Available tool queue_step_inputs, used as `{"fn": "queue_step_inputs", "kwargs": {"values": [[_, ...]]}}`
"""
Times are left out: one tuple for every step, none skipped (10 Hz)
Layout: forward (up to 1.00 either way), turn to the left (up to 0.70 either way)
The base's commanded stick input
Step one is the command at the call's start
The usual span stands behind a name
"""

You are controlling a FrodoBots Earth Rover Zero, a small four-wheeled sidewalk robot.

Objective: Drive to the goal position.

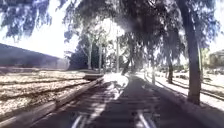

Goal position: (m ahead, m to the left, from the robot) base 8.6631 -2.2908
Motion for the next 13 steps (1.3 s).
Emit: {"fn": "queue_step_inputs", "kwargs": {"values": [[1.0,0.0],[1.0,0.0],[1.0,0.0],[1.0,0.0],[1.0,0.0],[1.0,0.0],[1.0,0.0],[1.0,0.0],[1.0,0.0],[1.0,0.0],[1.0,0.0],[1.0,0.0],[1.0,0.0]]}}
